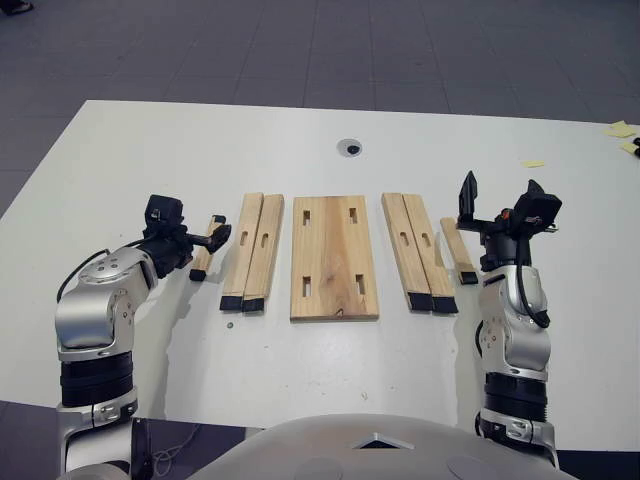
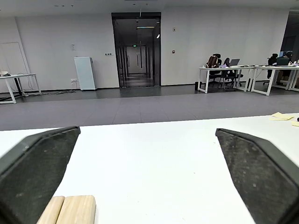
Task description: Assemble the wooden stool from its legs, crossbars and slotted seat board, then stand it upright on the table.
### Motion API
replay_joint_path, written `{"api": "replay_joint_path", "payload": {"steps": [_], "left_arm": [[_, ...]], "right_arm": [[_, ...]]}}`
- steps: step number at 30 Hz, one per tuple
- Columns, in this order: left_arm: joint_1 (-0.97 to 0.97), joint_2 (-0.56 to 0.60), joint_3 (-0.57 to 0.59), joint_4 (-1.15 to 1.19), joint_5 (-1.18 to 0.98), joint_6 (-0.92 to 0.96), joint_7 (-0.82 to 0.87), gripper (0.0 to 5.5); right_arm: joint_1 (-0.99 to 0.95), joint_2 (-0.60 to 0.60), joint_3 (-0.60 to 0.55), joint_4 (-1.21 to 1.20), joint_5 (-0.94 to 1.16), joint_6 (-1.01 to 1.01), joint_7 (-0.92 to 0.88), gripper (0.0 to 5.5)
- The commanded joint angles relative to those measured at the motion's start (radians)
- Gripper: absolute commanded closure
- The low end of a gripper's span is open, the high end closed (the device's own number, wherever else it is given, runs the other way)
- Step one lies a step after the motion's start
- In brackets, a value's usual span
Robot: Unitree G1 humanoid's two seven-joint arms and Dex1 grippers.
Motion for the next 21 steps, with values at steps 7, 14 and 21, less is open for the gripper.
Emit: {"api": "replay_joint_path", "payload": {"steps": [7, 14, 21], "left_arm": [[0.073, 0.051, -0.047, 0.074, 0.034, -0.004, -0.018, 0.3], [0.083, 0.072, -0.085, 0.082, 0.032, -0.016, -0.048, 1.25], [0.113, 0.093, -0.119, 0.092, 0.043, -0.024, -0.07, 2.35]], "right_arm": [[-0.011, -0.012, -0.015, -0.009, 0.008, 0.018, -0.001, 0.1], [-0.025, -0.015, -0.014, 0.003, 0.003, 0.013, -0.003, 0.1], [-0.042, -0.015, -0.018, 0.015, 0.004, 0.01, -0.007, 0.1]]}}
